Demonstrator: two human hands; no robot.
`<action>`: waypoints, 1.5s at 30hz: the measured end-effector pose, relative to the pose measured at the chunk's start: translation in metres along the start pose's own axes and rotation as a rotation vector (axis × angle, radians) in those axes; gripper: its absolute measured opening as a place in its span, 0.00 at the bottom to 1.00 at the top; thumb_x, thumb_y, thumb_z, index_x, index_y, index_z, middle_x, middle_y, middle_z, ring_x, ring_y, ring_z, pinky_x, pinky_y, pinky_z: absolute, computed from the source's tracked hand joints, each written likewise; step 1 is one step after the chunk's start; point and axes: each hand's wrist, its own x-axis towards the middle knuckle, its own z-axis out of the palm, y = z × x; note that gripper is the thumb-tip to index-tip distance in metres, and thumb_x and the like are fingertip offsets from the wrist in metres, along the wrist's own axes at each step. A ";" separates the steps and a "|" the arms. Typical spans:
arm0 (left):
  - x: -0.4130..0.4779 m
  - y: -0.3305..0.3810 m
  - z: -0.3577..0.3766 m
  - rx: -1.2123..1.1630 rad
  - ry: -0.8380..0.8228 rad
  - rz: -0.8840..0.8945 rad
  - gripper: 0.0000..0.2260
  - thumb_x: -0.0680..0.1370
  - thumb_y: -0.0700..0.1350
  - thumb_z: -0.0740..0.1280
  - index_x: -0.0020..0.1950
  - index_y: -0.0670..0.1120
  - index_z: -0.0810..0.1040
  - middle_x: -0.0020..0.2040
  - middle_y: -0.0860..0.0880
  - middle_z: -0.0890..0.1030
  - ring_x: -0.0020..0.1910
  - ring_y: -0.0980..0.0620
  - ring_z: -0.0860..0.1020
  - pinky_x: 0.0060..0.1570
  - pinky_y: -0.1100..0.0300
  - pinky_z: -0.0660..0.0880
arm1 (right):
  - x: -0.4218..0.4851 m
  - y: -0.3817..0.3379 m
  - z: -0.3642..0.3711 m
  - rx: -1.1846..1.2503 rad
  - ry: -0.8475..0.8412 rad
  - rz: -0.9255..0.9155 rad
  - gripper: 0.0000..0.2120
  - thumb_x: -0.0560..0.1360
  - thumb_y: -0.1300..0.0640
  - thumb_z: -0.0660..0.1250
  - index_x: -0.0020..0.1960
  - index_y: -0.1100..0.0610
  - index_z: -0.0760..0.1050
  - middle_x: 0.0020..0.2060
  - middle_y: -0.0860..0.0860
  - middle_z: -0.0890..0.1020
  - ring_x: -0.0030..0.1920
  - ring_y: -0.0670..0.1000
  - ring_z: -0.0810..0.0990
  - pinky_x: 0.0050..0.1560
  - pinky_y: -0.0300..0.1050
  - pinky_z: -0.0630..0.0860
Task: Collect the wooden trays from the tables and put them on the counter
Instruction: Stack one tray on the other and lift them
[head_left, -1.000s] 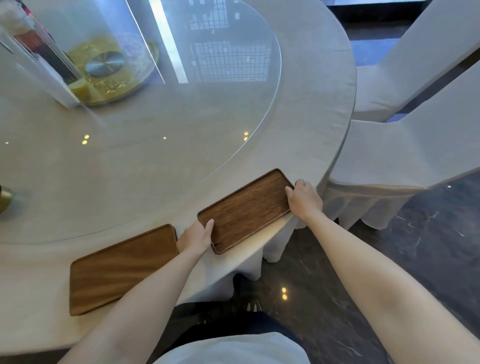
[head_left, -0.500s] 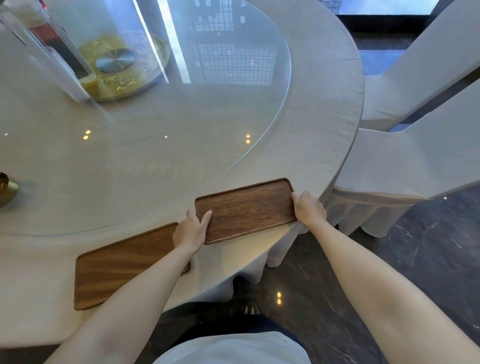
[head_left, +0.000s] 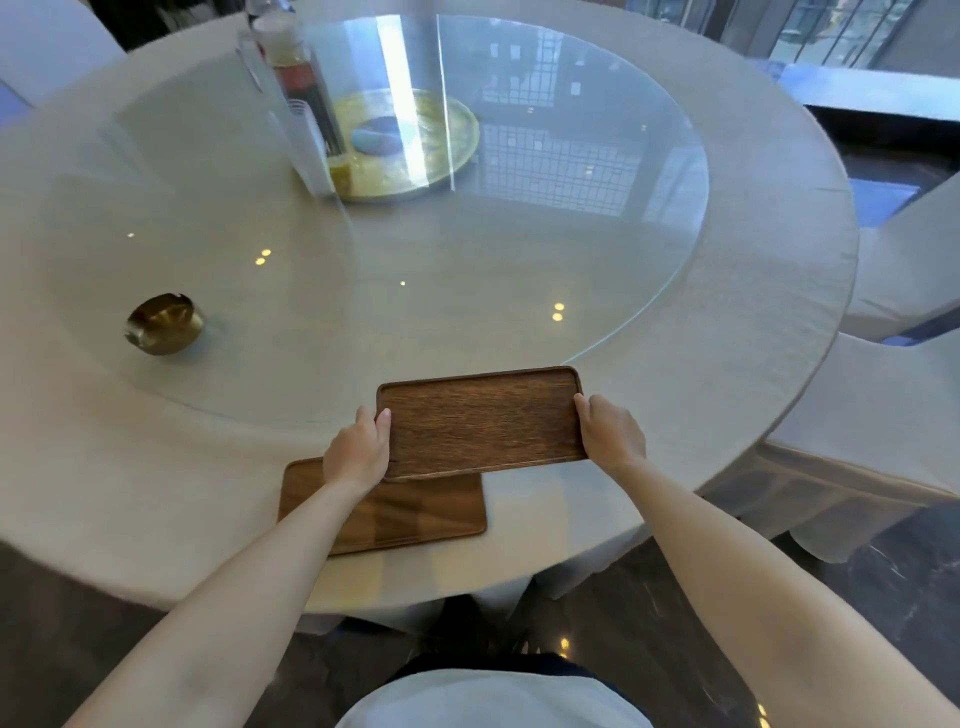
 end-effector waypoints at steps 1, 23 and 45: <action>0.000 -0.012 -0.005 -0.001 0.004 -0.017 0.19 0.81 0.52 0.49 0.49 0.38 0.70 0.47 0.36 0.79 0.42 0.40 0.74 0.39 0.53 0.66 | -0.003 -0.010 0.007 -0.008 -0.005 -0.016 0.21 0.80 0.47 0.46 0.38 0.59 0.66 0.40 0.60 0.77 0.42 0.60 0.75 0.40 0.48 0.67; -0.012 -0.143 -0.018 0.146 -0.166 -0.071 0.19 0.81 0.50 0.46 0.54 0.39 0.70 0.51 0.37 0.79 0.49 0.38 0.77 0.40 0.54 0.67 | -0.067 -0.073 0.091 -0.254 -0.086 -0.135 0.23 0.81 0.48 0.45 0.46 0.61 0.72 0.43 0.59 0.81 0.43 0.60 0.79 0.36 0.46 0.68; -0.011 -0.155 -0.012 0.107 -0.223 -0.089 0.19 0.81 0.51 0.45 0.60 0.41 0.68 0.54 0.38 0.79 0.52 0.38 0.76 0.44 0.53 0.68 | -0.071 -0.081 0.095 -0.259 -0.165 -0.060 0.20 0.81 0.48 0.45 0.50 0.61 0.70 0.46 0.60 0.81 0.46 0.61 0.79 0.40 0.49 0.71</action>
